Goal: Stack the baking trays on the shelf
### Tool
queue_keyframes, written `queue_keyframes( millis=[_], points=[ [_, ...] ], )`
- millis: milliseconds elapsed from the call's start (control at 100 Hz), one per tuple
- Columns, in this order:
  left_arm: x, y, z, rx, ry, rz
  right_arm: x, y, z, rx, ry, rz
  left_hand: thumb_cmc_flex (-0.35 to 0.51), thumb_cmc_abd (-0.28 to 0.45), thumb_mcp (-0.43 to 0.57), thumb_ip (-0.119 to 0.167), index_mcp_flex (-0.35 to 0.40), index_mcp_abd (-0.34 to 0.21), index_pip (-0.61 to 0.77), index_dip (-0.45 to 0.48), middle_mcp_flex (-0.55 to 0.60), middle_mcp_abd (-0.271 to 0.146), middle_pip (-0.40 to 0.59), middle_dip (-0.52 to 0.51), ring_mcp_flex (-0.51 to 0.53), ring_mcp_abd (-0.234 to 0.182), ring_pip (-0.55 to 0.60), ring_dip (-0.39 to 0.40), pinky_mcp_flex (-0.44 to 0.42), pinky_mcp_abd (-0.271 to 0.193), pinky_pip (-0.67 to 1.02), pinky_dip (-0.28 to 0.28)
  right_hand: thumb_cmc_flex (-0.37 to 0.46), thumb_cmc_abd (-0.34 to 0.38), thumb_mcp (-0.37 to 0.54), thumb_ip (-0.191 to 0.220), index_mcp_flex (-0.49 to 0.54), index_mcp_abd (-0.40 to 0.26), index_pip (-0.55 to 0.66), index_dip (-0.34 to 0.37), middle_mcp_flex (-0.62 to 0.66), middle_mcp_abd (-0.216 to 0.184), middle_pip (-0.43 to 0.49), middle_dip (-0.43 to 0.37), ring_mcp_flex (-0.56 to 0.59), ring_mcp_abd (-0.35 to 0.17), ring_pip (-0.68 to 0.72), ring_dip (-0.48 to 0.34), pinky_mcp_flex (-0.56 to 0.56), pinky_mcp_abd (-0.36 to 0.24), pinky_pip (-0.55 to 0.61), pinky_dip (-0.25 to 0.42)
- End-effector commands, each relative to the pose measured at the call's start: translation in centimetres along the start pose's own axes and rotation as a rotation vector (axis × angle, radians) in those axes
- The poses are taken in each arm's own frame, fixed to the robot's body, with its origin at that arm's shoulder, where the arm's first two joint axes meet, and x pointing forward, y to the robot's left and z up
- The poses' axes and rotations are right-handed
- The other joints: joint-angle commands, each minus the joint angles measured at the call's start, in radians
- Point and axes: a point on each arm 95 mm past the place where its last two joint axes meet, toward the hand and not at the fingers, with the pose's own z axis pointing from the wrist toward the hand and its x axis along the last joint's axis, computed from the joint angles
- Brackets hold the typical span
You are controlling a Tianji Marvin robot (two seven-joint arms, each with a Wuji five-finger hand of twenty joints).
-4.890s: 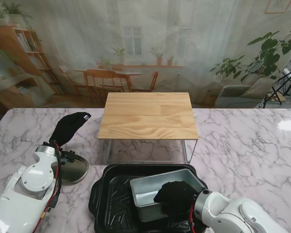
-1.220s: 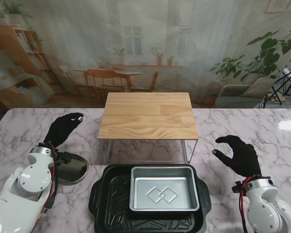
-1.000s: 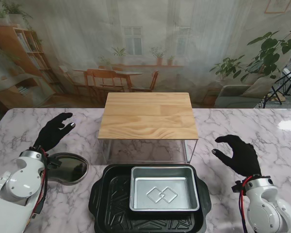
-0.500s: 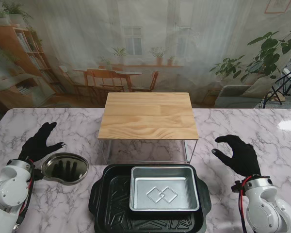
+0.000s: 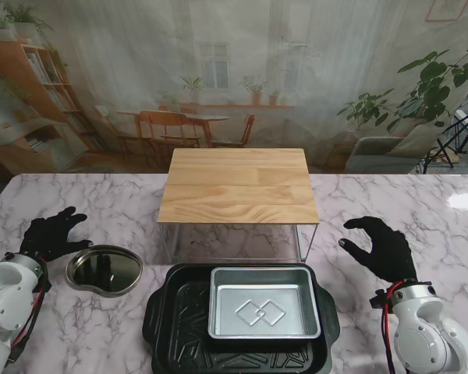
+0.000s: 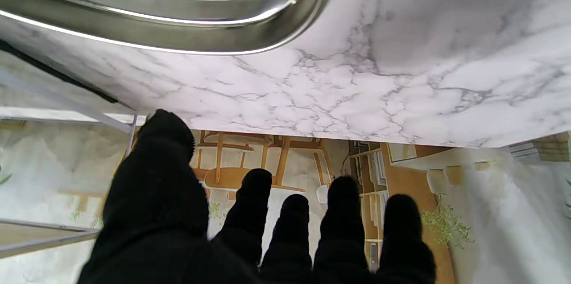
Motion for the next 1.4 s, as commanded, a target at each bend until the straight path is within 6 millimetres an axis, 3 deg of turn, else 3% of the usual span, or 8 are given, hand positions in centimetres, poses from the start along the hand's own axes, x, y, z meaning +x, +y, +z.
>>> queue_keyframes(
  millis=[0, 90, 270, 380, 490, 790, 1000, 1390],
  points=[
    [-0.3, -0.7, 0.2, -0.004, 0.012, 0.002, 0.0, -0.1, -0.1, 0.002, -0.003, -0.002, -0.030, -0.021, -0.011, -0.006, 0.001, -0.026, -0.026, -0.017, 0.009, -0.023, -0.021, -0.021, -0.047, -0.063, -0.041, -0.026, -0.050, -0.094, -0.071, -0.038, -0.001, 0.002, 0.014, 0.021, -0.007, -0.024, -0.016, 0.000, -0.037, -0.005, 0.001, -0.002, -0.010, -0.017, -0.059, -0.015, -0.010, -0.031, -0.018, 0.021],
    [-0.5, -0.4, 0.3, -0.012, 0.013, 0.040, 0.0, -0.1, -0.1, 0.002, -0.003, 0.000, -0.043, -0.019, -0.011, -0.010, -0.032, -0.032, -0.050, -0.032, -0.031, -0.036, -0.031, -0.032, -0.075, -0.085, -0.060, -0.046, -0.042, -0.166, -0.074, -0.034, -0.001, 0.002, 0.014, 0.021, -0.006, -0.024, -0.016, 0.000, -0.037, -0.005, 0.001, -0.002, -0.009, -0.017, -0.059, -0.015, -0.010, -0.031, -0.019, 0.022],
    [-0.8, 0.6, 0.7, -0.039, 0.010, 0.088, 0.1, -0.2, 0.1, 0.010, -0.004, 0.002, -0.019, -0.047, 0.005, -0.001, -0.016, -0.008, -0.025, -0.032, 0.036, -0.002, 0.034, 0.007, 0.022, -0.053, 0.034, 0.011, 0.050, -0.195, 0.189, 0.095, -0.002, 0.003, 0.013, 0.020, -0.007, -0.023, -0.016, 0.000, -0.039, -0.005, 0.000, -0.002, -0.010, -0.017, -0.060, -0.015, -0.010, -0.032, -0.021, 0.024],
    [-0.9, 1.2, 0.9, -0.065, 0.008, 0.112, 0.1, -0.3, 0.2, 0.012, -0.005, 0.003, 0.015, -0.080, 0.036, 0.015, 0.007, 0.020, 0.002, -0.010, 0.090, 0.002, 0.074, 0.051, 0.061, -0.049, 0.080, 0.055, 0.084, -0.216, 0.264, 0.124, -0.002, 0.002, 0.013, 0.020, -0.007, -0.023, -0.016, 0.001, -0.039, -0.007, 0.001, -0.002, -0.010, -0.017, -0.059, -0.015, -0.010, -0.032, -0.021, 0.026],
    [-0.9, 1.7, 1.0, -0.081, 0.012, 0.131, 0.1, -0.3, 0.2, 0.013, -0.005, 0.004, 0.037, -0.103, 0.079, 0.037, 0.022, 0.011, 0.035, 0.017, 0.125, -0.009, 0.102, 0.085, 0.090, -0.057, 0.103, 0.085, 0.109, -0.225, 0.315, 0.144, -0.002, 0.003, 0.014, 0.020, -0.007, -0.024, -0.016, 0.001, -0.038, -0.006, 0.002, -0.002, -0.011, -0.017, -0.060, -0.015, -0.011, -0.031, -0.023, 0.027],
    [-0.5, 3.4, 1.2, -0.090, 0.004, 0.163, 0.1, -0.3, 0.2, 0.011, -0.005, 0.008, 0.075, -0.076, 0.134, 0.052, 0.057, -0.003, 0.067, 0.027, 0.158, -0.018, 0.113, 0.091, 0.126, -0.071, 0.104, 0.086, 0.126, -0.233, 0.339, 0.152, -0.004, 0.004, 0.013, 0.020, -0.006, -0.024, -0.016, 0.001, -0.040, -0.006, 0.001, -0.002, -0.011, -0.018, -0.060, -0.015, -0.010, -0.033, -0.025, 0.029],
    [-0.3, 4.0, 1.4, -0.095, 0.002, 0.187, 0.2, -0.4, 0.2, 0.012, -0.004, 0.008, 0.086, -0.059, 0.156, 0.034, 0.054, -0.029, 0.186, 0.104, 0.126, -0.027, 0.118, 0.095, 0.102, -0.078, 0.103, 0.085, 0.108, -0.241, 0.335, 0.148, -0.005, 0.004, 0.013, 0.020, -0.007, -0.025, -0.016, 0.001, -0.041, -0.006, 0.001, -0.002, -0.011, -0.019, -0.060, -0.015, -0.011, -0.031, -0.027, 0.030],
    [-0.3, 5.1, 1.6, -0.101, -0.019, 0.205, 0.2, -0.4, 0.3, 0.015, -0.005, 0.010, 0.107, -0.029, 0.145, 0.016, 0.097, -0.047, 0.227, 0.125, 0.075, -0.033, 0.111, 0.090, 0.054, -0.084, 0.092, 0.083, 0.069, -0.256, 0.312, 0.139, -0.003, 0.007, 0.012, 0.020, -0.005, -0.025, -0.016, 0.001, -0.042, -0.005, 0.001, -0.003, -0.012, -0.018, -0.060, -0.015, -0.011, -0.033, -0.029, 0.033]
  ],
)
